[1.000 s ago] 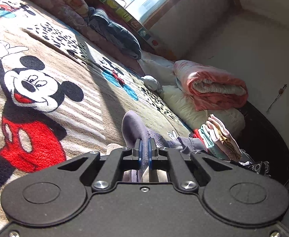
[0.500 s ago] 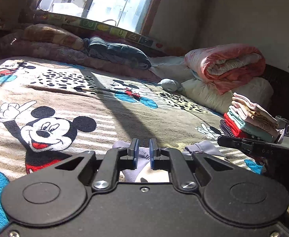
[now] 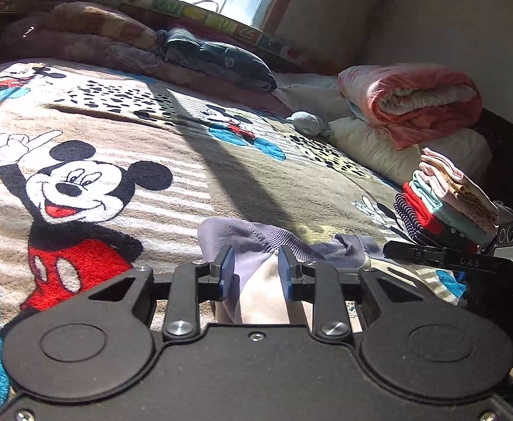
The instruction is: Fold clothes
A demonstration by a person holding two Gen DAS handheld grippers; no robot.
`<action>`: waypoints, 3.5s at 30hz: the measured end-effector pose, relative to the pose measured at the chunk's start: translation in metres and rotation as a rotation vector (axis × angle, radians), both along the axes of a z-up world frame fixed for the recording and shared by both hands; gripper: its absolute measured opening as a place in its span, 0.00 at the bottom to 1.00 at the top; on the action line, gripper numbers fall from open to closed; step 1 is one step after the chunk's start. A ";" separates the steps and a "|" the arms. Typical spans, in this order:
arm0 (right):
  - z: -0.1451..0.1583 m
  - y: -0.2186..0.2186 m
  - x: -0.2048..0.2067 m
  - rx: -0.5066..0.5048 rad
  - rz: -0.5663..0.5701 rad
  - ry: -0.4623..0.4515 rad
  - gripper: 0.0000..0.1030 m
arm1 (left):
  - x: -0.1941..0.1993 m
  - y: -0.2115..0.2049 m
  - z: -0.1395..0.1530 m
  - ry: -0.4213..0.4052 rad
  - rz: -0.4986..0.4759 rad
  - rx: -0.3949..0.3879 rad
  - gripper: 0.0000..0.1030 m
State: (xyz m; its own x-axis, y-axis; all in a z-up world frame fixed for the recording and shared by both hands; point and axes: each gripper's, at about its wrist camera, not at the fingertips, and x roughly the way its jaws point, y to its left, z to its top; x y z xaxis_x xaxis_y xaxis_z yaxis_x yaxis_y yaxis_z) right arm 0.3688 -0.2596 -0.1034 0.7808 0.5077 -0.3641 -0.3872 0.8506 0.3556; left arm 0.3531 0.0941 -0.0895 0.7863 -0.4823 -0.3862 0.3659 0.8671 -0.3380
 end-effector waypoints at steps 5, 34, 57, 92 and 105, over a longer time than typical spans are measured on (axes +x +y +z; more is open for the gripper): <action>0.020 0.014 -0.063 -0.149 0.074 -0.101 0.31 | -0.039 -0.003 0.012 -0.056 -0.087 0.079 0.24; -0.026 -0.034 -0.069 0.304 -0.119 0.325 0.77 | -0.041 0.049 -0.020 0.302 0.102 -0.256 0.78; -0.037 0.000 0.003 0.256 -0.030 0.293 0.81 | 0.002 0.016 -0.038 0.340 0.032 -0.320 0.71; -0.044 -0.014 -0.022 0.539 0.026 0.357 0.24 | -0.016 0.031 -0.051 0.409 0.014 -0.597 0.15; -0.012 -0.063 -0.145 0.716 -0.027 0.285 0.24 | -0.115 -0.014 -0.014 0.386 -0.076 -0.698 0.14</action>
